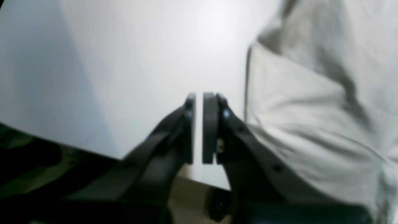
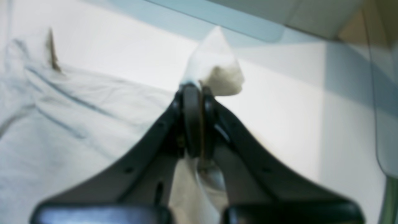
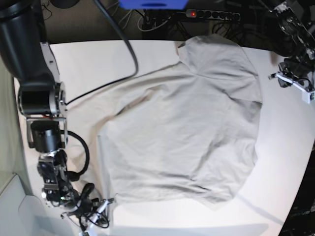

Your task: Layout the t-shirt on the table in an organized manner, then fold the t-shirt properly

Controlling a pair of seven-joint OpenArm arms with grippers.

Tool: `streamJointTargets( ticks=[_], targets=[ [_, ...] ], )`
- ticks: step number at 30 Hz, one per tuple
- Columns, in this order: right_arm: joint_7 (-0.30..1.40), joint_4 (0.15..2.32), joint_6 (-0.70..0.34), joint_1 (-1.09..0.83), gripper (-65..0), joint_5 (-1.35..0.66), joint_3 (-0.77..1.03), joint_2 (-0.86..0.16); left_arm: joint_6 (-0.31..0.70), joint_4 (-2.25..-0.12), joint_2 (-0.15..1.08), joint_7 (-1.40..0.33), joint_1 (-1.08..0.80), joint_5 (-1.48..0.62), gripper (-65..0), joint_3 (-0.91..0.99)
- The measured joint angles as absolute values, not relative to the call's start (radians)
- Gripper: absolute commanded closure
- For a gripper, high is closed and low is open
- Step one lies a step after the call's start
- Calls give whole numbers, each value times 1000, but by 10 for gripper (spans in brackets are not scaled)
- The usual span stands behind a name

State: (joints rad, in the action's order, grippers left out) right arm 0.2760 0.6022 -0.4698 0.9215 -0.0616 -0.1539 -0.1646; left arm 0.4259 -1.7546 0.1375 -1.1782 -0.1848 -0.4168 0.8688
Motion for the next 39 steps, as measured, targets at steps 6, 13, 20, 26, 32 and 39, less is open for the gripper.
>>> streamJointTargets(
  ticks=[6, 13, 20, 26, 32, 39],
  targets=[
    [255, 601, -470, 919, -277, -64, -194, -167, 426, -1818, 139, -1211, -184, -439, -41, 869],
    [335, 690, -470, 849, -412, -66, -193, -242, 426, -1818, 138, -1218, -186, -439, -41, 869],
    [549, 880, -471, 660, -415, -78, -14, -308, 426, -1818, 138, -1212, -172, -439, -41, 864],
    [624, 883, -467, 542, -415, -62, 210, -324, 426, -1815, 136, -1205, -144, -442, -41, 862],
    [690, 881, -466, 472, -415, -67, 284, -338, 426, -1815, 136, -1214, -132, -439, -41, 864],
    [746, 884, -466, 452, -414, -76, 291, -332, 426, -1815, 136, -1212, -130, -438, -41, 863]
  ],
)
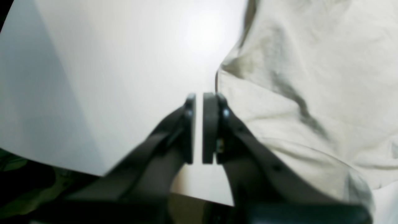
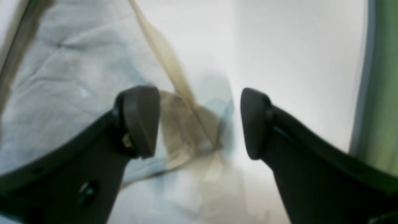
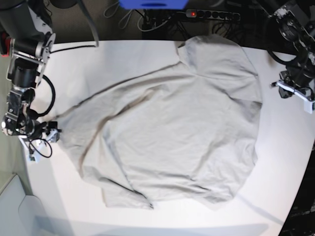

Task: Layout the t-shirt on the table in an organized manner, then fold the t-shirt properly
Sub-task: 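Move the right gripper back along the t-shirt's side edge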

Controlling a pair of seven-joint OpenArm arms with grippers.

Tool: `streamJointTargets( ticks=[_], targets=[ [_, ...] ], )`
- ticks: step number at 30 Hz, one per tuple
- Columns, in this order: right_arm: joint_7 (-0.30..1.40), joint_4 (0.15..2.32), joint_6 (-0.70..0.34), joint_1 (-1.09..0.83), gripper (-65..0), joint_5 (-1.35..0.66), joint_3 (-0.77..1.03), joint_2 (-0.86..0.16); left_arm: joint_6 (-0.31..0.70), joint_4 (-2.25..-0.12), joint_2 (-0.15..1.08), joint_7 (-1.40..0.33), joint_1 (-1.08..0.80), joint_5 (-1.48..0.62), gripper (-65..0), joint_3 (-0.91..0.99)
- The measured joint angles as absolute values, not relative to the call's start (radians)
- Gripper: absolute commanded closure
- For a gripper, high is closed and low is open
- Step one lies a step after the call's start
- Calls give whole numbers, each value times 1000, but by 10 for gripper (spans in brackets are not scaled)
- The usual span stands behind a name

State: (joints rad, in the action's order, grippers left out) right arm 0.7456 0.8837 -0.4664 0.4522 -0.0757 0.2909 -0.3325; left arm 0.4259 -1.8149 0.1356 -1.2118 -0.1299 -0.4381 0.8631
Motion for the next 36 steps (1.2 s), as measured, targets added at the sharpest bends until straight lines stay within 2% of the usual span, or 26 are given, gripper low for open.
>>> streamJointTargets(
  ticks=[5, 7, 8, 10, 12, 13, 16, 20, 26, 29, 34, 36],
  targets=[
    [712, 892, -465, 414, -407, -84, 291, -319, 426, -1815, 136, -1212, -131, -438, -41, 864],
    [694, 900, -466, 399, -366, -83, 291, -319, 426, -1815, 135, -1213, -133, -438, -41, 867],
    [675, 900, -465, 390, -323, -84, 291, -318, 426, -1815, 136, -1212, -133, -439, -41, 867],
    [669, 904, -465, 382, -197, -87, 294, -317, 426, -1815, 135, -1212, -133, -439, -41, 867],
    [677, 904, -465, 384, -39, -88, 295, -318, 426, -1815, 136, -1213, -133, -437, -41, 867],
    [687, 906, -465, 385, 0, -93, 294, -318, 426, -1815, 136, -1212, -130, -439, -41, 867],
    [773, 1004, -466, 352, -8, -86, 301, -308, 426, -1815, 135, -1212, -131, -439, -41, 867],
    [870, 1267, -469, 252, 0, -64, 383, -304, 426, -1815, 135, -1211, -130, -439, -41, 864],
    [981, 1532, -466, 223, 0, -84, 387, -308, 426, -1815, 97, -1218, -117, -437, -41, 862],
    [1049, 1596, -466, 173, 0, -82, 441, -284, 426, -1815, 105, -1205, -105, -439, -41, 863],
    [1053, 1620, -466, 169, -2, -75, 510, -277, 426, -1815, 102, -1215, -105, -438, -41, 862],
    [1049, 1602, -466, 168, -52, -77, 509, -277, 426, -1815, 102, -1214, -105, -438, -41, 850]
  ],
)
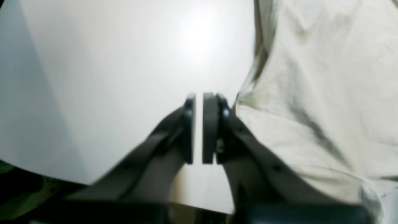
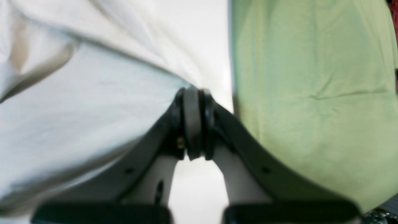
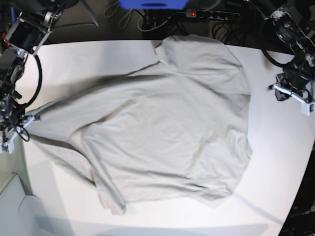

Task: Layout the t-shirt on the table in an organized manner, then fold the t-shirt properly
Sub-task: 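Move the right gripper back along the t-shirt's side edge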

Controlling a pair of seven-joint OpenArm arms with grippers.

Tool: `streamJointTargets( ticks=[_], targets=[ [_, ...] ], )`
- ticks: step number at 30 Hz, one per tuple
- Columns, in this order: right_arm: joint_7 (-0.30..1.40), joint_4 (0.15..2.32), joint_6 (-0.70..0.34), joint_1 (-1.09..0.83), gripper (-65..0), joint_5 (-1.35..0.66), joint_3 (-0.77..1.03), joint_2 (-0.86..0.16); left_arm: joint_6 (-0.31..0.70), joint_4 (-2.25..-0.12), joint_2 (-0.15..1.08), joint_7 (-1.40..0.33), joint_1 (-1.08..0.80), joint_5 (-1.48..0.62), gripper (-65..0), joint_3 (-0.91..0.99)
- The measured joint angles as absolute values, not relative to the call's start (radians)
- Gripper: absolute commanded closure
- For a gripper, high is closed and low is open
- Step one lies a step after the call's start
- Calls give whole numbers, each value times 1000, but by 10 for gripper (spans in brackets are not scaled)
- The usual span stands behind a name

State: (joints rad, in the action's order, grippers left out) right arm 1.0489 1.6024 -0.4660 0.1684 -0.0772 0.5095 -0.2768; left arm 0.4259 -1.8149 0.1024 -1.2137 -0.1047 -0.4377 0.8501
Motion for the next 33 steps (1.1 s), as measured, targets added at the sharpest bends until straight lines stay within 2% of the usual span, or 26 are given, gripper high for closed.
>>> streamJointTargets(
  ticks=[6, 9, 13, 16, 19, 23, 26, 28, 30, 32, 33],
  targets=[
    [1077, 1588, -466, 120, -335, -71, 503, -283, 426, -1815, 99, -1211, -108, -439, -41, 804],
    [1119, 1608, -466, 118, -435, -75, 504, -282, 426, -1815, 91, -1212, -108, -439, -41, 809],
    [1137, 1774, -469, 108, -455, -76, 501, -262, 426, -1815, 96, -1213, -102, -439, -41, 813],
    [1153, 1868, -485, 86, -455, -64, 378, -199, 426, -1803, 98, -1185, -53, -427, -41, 817],
    [1133, 1874, -508, 67, -455, -94, 263, -143, 429, -1715, 104, -1177, 9, -436, -43, 813],
    [1127, 1848, -508, 27, -455, -70, 193, -118, 421, -1555, 157, -1185, 79, -419, -54, 819],
    [1100, 1787, -509, 8, -455, -69, 126, -110, 419, -1431, 181, -1170, 175, -424, -148, 818],
    [1087, 1763, -508, 11, -455, -75, 109, -107, 422, -1369, 183, -1156, 222, -438, -260, 812],
    [1078, 1746, -508, 5, -455, -79, 107, -107, 422, -1345, 186, -1159, 236, -439, -404, 806],
    [1082, 1739, -508, -5, -455, -75, 109, -108, 422, -1341, 187, -1163, 236, -430, -498, 809],
    [1082, 1739, -508, -10, -455, -75, 109, -109, 421, -1340, 187, -1163, 240, -424, -525, 810]
  ],
)
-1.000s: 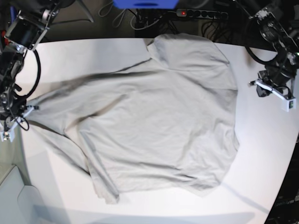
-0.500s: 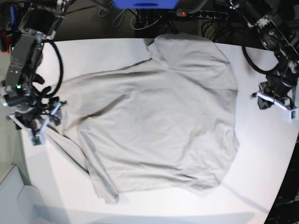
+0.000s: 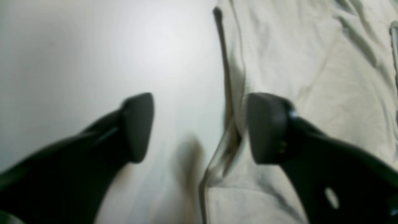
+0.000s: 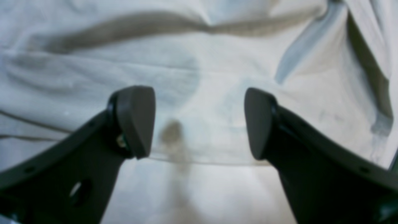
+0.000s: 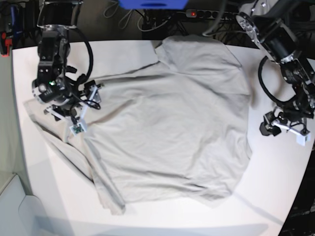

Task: Layout the t-shirt on the table in an organized manner, then fold the t-shirt properly
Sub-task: 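Move the right gripper back along the t-shirt's side edge, then grasp the t-shirt's side edges with both grippers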

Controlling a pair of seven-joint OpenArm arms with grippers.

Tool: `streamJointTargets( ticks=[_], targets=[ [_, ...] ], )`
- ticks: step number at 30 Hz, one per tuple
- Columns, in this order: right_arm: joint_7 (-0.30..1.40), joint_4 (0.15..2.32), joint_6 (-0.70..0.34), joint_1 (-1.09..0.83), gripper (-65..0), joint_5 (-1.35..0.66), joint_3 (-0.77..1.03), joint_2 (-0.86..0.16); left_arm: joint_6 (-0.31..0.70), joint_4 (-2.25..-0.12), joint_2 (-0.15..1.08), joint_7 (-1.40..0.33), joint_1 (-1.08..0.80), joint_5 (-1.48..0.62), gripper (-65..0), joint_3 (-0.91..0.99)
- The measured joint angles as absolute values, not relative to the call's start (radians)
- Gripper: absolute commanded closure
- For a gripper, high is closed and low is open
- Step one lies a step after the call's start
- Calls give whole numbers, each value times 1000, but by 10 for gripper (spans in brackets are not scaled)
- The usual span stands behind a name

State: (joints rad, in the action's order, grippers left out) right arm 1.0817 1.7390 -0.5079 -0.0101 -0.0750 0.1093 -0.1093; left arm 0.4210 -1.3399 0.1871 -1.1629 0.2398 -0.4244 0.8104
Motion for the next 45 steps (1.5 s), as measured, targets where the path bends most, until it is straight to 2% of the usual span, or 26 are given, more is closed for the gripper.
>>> streamJointTargets(
  ticks=[3, 7, 10, 15, 32, 34, 40, 41, 45],
  targets=[
    [1086, 1739, -508, -9, -455, -75, 109, -110, 418, -1304, 185, -1139, 286, -422, -530, 809],
    [1081, 1739, -508, -6, -455, -75, 109, -110, 417, -1171, 174, -994, 317, -434, -530, 792],
    [1082, 1739, -508, -10, -455, -75, 109, -110, 408, -1060, 181, -955, 316, -407, -530, 684],
    [1084, 1739, -508, -13, -455, -75, 109, -111, 414, -1032, 168, -849, 331, -434, -530, 601],
    [1081, 1739, -508, -28, -455, -75, 110, -110, 412, -984, 174, -841, 332, -425, -527, 607],
    [1080, 1739, -508, -28, -455, -75, 110, -110, 415, -965, 174, -832, 333, -442, -480, 607],
    [1081, 1739, -508, -41, -455, -75, 110, -110, 415, -923, 175, -841, 347, -432, -195, 608],
    [1081, 1739, -508, -43, -455, -75, 110, -110, 414, -922, 175, -840, 346, -435, -173, 608],
    [1080, 1739, -508, -42, -455, -75, 110, -110, 414, -921, 171, -819, 347, -431, -157, 611]
  ],
)
